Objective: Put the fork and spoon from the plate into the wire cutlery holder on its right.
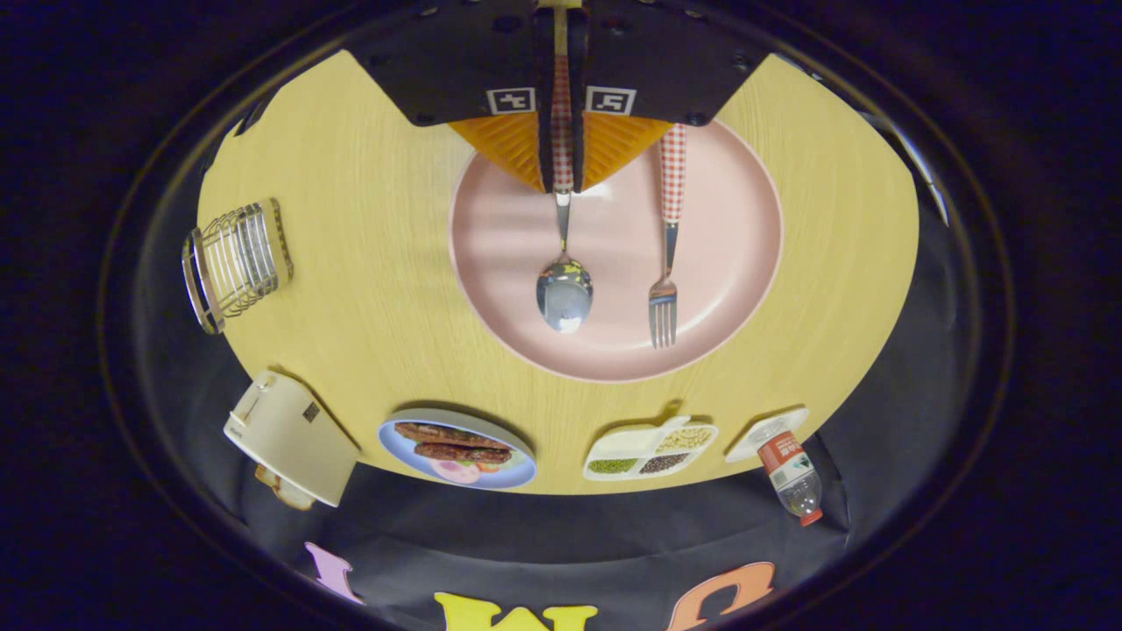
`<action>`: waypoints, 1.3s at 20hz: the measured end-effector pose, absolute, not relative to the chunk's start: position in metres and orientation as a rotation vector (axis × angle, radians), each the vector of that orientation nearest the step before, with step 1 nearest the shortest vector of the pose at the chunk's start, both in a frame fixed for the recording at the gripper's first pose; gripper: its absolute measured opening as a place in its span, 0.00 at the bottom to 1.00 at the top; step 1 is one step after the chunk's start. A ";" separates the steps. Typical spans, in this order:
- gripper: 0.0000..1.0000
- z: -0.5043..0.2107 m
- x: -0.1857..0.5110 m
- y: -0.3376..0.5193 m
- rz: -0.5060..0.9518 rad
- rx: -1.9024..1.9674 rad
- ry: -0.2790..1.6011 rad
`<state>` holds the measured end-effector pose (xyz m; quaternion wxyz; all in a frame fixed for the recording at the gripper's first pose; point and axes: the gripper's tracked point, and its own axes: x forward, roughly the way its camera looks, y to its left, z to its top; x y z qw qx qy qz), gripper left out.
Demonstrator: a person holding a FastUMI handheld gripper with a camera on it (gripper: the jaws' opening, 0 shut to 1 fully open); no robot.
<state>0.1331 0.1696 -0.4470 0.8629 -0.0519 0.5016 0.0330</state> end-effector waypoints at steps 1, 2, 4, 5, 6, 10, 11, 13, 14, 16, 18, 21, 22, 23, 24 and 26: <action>0.06 -0.444 0.129 0.170 0.080 -0.108 1.050; 0.03 -0.441 0.128 0.171 0.096 -0.111 1.047; 0.03 -0.430 0.126 0.169 0.112 -0.119 1.027; 0.03 -0.424 0.123 0.168 0.120 -0.123 1.017; 0.03 -0.417 0.122 0.166 0.125 -0.124 1.012; 0.03 -0.386 0.115 0.142 0.129 -0.151 0.992; 0.03 -0.378 0.113 0.135 0.135 -0.156 0.986; 0.03 -0.361 0.108 0.118 0.152 -0.169 0.976; 0.03 -0.353 0.106 0.109 0.160 -0.175 0.968; 0.03 -0.338 0.103 0.087 0.172 -0.193 0.952; 0.03 -0.321 0.100 0.066 0.186 -0.186 0.941; 0.03 -0.296 0.100 0.027 0.184 -0.171 0.928; 0.03 -0.289 0.100 0.016 0.182 -0.159 0.924; 0.03 -0.281 0.100 0.003 0.177 -0.152 0.920; 0.03 -0.276 0.101 -0.010 0.168 -0.145 0.915; 0.03 -0.266 0.103 -0.037 0.143 -0.132 0.915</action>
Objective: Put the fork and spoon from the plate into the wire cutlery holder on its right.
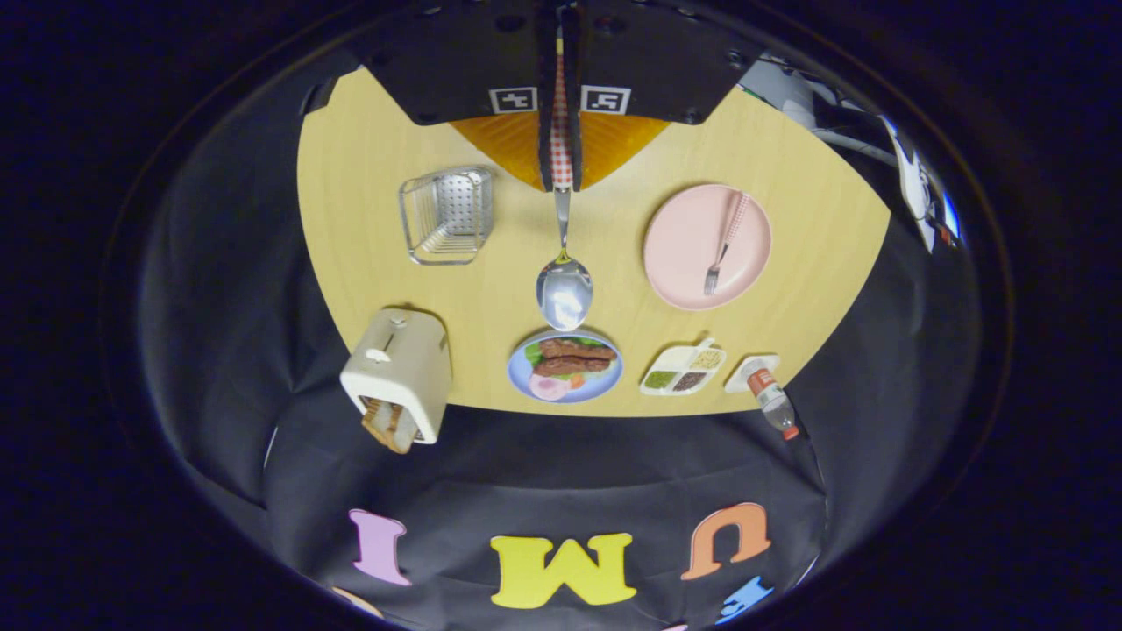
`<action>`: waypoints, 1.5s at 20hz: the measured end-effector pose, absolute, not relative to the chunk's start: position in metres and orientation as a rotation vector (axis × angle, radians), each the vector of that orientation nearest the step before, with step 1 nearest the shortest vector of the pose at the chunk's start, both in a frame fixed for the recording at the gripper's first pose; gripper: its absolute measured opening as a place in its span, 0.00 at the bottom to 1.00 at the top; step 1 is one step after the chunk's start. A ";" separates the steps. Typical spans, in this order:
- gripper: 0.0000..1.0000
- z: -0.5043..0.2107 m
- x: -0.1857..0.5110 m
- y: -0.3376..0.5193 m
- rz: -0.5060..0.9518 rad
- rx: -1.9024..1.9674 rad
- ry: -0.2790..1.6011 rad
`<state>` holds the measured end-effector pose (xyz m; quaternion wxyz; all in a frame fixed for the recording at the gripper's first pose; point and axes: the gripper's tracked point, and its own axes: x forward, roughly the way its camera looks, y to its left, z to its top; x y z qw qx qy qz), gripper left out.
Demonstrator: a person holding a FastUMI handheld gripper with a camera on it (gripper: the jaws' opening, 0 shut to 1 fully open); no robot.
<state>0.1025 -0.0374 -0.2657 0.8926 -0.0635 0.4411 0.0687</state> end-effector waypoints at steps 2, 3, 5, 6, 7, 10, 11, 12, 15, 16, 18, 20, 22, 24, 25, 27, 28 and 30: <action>0.05 -0.258 0.102 -0.059 0.134 -0.113 0.919; 0.04 -0.254 0.102 -0.070 0.129 -0.107 0.921; 0.04 -0.251 0.102 -0.089 0.122 -0.102 0.942; 0.05 -0.251 0.102 -0.096 0.122 -0.100 0.953; 0.05 -0.251 0.103 -0.101 0.129 -0.103 0.960; 0.04 -0.252 0.102 -0.113 0.153 -0.136 0.980; 0.04 -0.255 0.101 -0.116 0.154 -0.144 1.002; 0.05 -0.258 0.099 -0.117 0.161 -0.147 1.025; 0.07 -0.267 0.093 -0.118 0.177 -0.163 1.105; 0.07 -0.269 0.092 -0.116 0.186 -0.163 1.127; 0.07 -0.274 0.094 -0.119 0.173 -0.174 1.182; 0.07 -0.279 0.095 -0.120 0.157 -0.171 1.250; 0.07 -0.282 0.097 -0.121 0.137 -0.154 1.317; 0.07 -0.284 0.100 -0.124 0.114 -0.151 1.376; 0.07 -0.283 0.103 -0.123 0.111 -0.145 1.403; 0.07 -0.283 0.111 -0.122 0.105 -0.135 1.442; 0.07 -0.284 0.119 -0.125 0.086 -0.143 1.446; 0.07 -0.290 0.126 -0.131 0.051 -0.177 1.488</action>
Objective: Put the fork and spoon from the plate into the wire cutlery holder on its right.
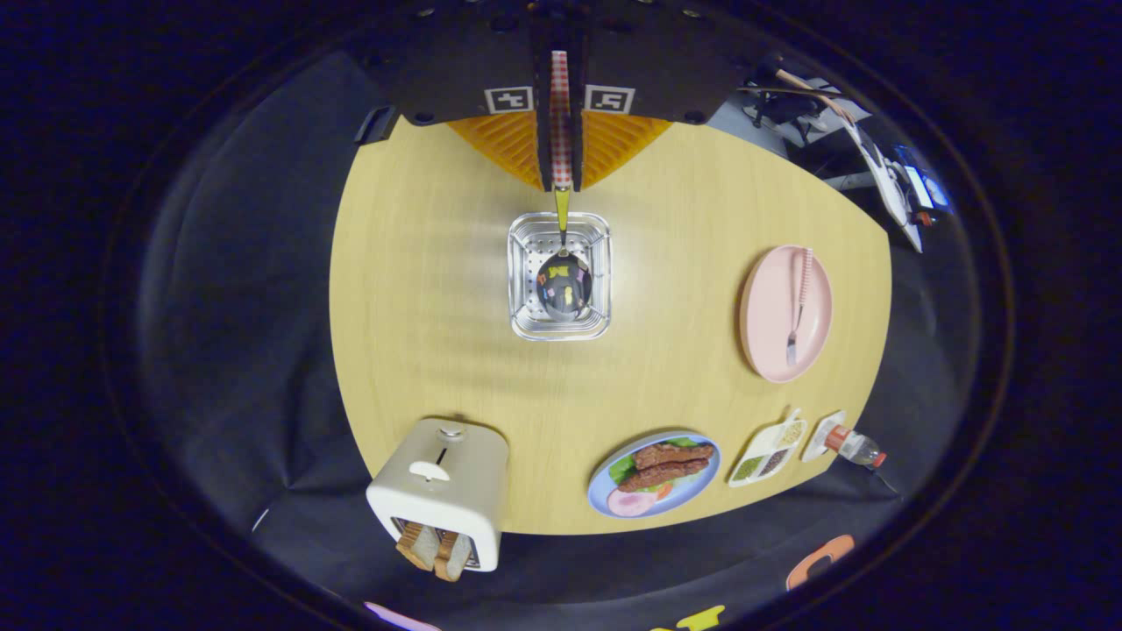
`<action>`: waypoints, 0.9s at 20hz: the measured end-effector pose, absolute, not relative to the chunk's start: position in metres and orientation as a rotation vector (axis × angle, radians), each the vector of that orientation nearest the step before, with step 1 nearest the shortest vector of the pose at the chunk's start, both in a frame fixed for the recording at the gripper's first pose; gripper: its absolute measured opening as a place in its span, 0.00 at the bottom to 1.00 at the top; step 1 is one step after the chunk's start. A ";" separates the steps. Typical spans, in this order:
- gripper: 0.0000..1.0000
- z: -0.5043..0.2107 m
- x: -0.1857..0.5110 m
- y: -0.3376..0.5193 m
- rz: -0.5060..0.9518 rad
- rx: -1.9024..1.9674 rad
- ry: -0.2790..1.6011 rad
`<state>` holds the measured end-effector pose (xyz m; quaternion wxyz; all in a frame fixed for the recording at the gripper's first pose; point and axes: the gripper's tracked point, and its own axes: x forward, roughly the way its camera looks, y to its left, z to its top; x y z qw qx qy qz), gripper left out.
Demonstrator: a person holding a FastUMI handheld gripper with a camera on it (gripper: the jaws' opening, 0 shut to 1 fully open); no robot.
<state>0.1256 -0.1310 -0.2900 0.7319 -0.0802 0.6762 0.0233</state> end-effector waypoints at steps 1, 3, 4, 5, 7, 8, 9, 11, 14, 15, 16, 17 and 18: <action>0.07 -0.292 0.125 -0.132 0.042 -0.183 1.523; 0.07 -0.296 0.123 -0.129 0.039 -0.190 1.590; 0.07 -0.299 0.124 -0.129 0.036 -0.195 1.617; 0.07 -0.301 0.124 -0.129 0.037 -0.205 1.648; 0.07 -0.304 0.129 -0.129 0.010 -0.217 1.682; 0.07 -0.305 0.132 -0.130 0.003 -0.227 1.689; 0.10 -0.306 0.134 -0.130 -0.001 -0.238 1.694; 0.09 -0.307 0.137 -0.127 -0.010 -0.243 1.700; 0.09 -0.309 0.140 -0.123 -0.015 -0.241 1.691; 0.09 -0.308 0.141 -0.122 -0.012 -0.242 1.685; 0.09 -0.308 0.140 -0.120 -0.010 -0.244 1.681; 0.09 -0.308 0.139 -0.119 -0.012 -0.243 1.677; 0.09 -0.308 0.139 -0.118 -0.012 -0.240 1.671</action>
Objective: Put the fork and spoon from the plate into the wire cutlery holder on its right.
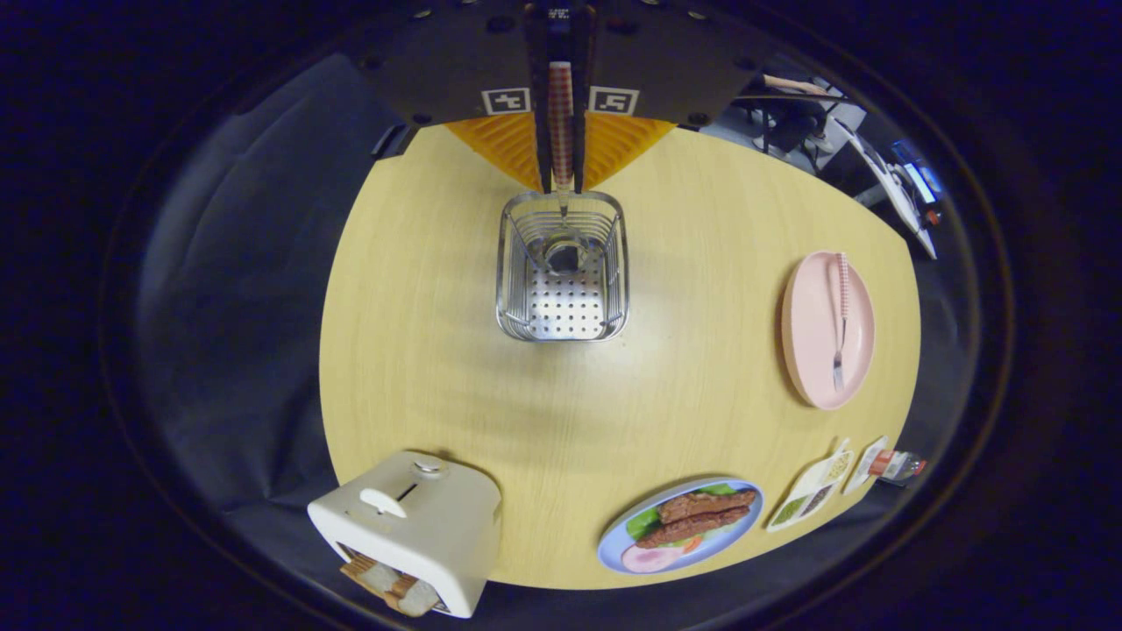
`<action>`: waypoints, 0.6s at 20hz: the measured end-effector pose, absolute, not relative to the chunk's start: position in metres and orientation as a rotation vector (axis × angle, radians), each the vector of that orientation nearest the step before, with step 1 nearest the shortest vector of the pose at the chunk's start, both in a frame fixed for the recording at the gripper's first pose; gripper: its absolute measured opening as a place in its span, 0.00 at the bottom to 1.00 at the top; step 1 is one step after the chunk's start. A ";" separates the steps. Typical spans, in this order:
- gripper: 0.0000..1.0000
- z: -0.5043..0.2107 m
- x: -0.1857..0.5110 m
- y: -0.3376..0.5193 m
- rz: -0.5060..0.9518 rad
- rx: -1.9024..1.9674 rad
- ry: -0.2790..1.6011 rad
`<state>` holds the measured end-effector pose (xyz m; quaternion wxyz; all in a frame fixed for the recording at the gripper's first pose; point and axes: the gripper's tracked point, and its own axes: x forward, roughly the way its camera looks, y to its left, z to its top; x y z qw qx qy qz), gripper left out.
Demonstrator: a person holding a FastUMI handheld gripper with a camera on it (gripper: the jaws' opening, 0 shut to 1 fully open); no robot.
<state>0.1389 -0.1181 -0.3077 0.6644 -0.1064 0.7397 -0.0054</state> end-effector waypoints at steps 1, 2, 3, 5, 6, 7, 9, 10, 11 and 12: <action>0.10 -0.307 0.139 -0.117 -0.011 -0.236 1.661; 0.10 -0.308 0.139 -0.116 -0.007 -0.234 1.650; 0.10 -0.308 0.137 -0.115 -0.005 -0.232 1.645; 0.11 -0.310 0.133 -0.114 -0.004 -0.224 1.640; 0.11 -0.312 0.133 -0.114 -0.005 -0.221 1.635; 0.11 -0.311 0.133 -0.113 -0.005 -0.220 1.626; 0.11 -0.311 0.135 -0.111 -0.002 -0.210 1.602; 0.12 -0.309 0.136 -0.111 -0.001 -0.208 1.586; 0.12 -0.308 0.138 -0.110 -0.001 -0.208 1.570; 0.11 -0.309 0.140 -0.110 -0.003 -0.204 1.556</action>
